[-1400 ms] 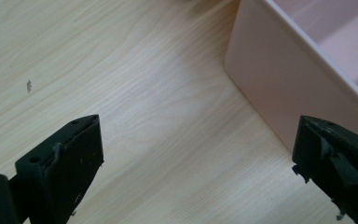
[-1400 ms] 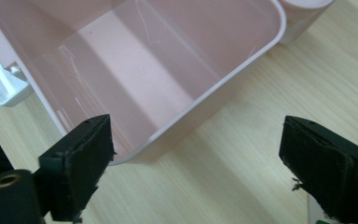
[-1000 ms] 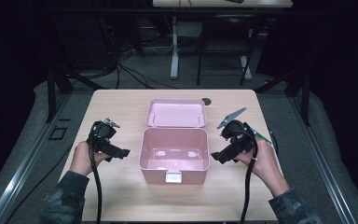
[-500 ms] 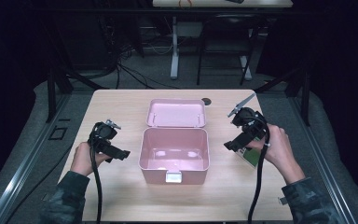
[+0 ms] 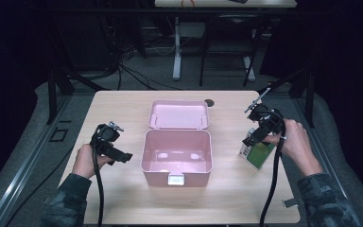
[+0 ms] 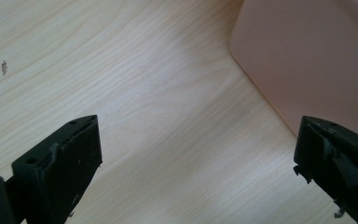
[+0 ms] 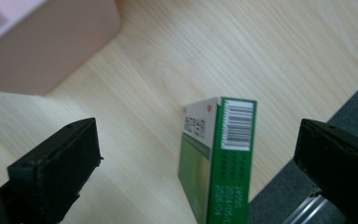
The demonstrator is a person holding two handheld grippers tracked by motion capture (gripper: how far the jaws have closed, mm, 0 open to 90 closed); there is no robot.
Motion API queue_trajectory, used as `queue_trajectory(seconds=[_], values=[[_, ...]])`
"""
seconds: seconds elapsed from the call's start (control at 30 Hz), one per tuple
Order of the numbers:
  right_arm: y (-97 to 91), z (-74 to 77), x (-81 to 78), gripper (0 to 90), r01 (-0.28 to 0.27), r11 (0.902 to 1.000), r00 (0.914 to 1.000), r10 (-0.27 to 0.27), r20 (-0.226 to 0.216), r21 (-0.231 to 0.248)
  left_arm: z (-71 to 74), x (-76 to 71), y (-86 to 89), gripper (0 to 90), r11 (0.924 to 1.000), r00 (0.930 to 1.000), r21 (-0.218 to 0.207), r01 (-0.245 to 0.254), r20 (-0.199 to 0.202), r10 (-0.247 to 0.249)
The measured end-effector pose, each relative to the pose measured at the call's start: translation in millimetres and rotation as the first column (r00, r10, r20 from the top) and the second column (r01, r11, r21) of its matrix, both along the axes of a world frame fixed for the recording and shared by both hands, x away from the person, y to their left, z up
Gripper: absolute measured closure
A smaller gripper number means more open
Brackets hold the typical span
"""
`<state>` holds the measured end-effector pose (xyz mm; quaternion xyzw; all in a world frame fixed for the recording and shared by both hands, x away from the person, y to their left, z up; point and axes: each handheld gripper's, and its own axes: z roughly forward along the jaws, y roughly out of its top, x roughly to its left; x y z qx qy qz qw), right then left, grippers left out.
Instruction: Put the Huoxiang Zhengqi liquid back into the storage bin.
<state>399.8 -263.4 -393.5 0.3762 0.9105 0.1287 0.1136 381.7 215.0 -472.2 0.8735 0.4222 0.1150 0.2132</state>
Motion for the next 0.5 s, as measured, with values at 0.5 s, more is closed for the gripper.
queue_trajectory(seconds=[0.5], values=[[-17.7, -16.4, 17.3, 8.6, 0.011, 0.9965, 0.9963, -0.018, -0.084, -0.083, -3.8, 2.0, 3.6, 0.9, 1.0, 0.9998, 0.004, -0.006, -0.019, 0.006]])
